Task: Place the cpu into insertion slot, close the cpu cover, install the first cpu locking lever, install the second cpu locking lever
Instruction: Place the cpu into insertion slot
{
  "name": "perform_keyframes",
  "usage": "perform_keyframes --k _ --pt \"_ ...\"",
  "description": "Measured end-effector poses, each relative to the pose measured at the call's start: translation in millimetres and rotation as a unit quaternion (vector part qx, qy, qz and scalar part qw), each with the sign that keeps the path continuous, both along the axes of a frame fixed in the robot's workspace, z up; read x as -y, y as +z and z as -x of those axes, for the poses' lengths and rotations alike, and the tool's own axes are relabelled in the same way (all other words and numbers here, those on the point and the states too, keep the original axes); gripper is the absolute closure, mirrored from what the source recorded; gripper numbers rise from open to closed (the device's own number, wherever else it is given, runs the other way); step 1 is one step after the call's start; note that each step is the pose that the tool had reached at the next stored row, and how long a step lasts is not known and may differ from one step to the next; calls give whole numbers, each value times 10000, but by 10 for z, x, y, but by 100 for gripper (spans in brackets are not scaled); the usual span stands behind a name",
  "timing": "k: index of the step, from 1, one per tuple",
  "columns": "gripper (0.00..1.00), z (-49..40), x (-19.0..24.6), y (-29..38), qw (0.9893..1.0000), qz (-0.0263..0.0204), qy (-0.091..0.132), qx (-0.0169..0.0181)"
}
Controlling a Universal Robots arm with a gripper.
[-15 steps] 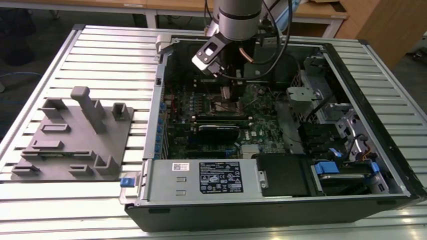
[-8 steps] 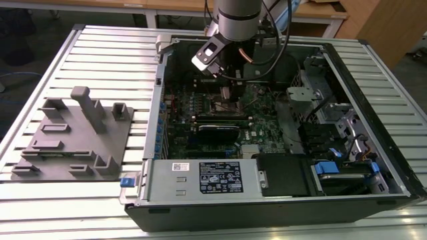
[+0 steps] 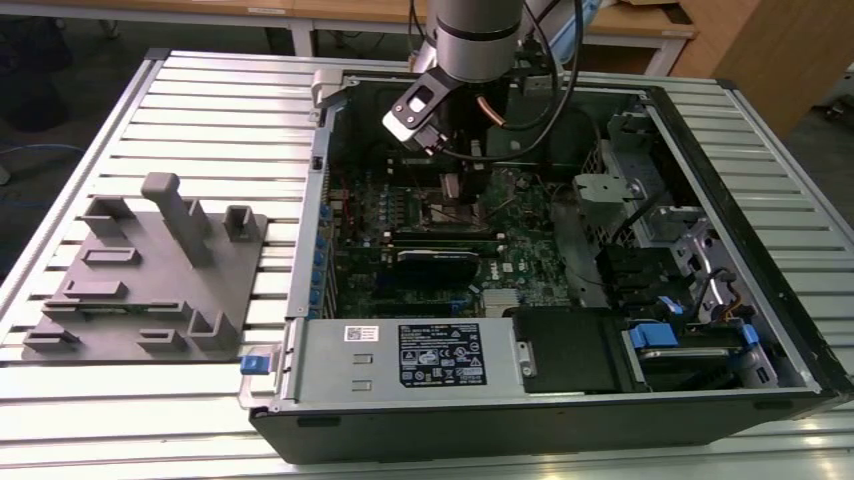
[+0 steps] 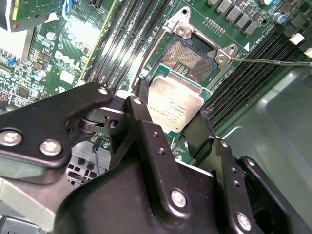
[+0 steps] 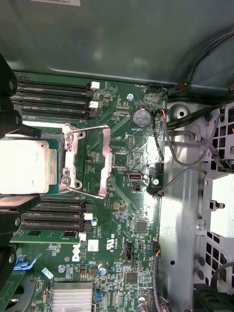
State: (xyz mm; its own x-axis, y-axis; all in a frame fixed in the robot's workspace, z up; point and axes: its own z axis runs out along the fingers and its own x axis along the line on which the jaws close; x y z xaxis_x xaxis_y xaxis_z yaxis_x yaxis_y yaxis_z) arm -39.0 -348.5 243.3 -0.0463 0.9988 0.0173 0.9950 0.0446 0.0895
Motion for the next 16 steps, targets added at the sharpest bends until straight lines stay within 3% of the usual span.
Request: perform_keyframes --k 7,11,16 --pt "46 0 0 6 10000 0 0 0" --pt "46 1 0 1 10000 1 -1 42" --pt "46 20 0 -15 10000 0 0 45"
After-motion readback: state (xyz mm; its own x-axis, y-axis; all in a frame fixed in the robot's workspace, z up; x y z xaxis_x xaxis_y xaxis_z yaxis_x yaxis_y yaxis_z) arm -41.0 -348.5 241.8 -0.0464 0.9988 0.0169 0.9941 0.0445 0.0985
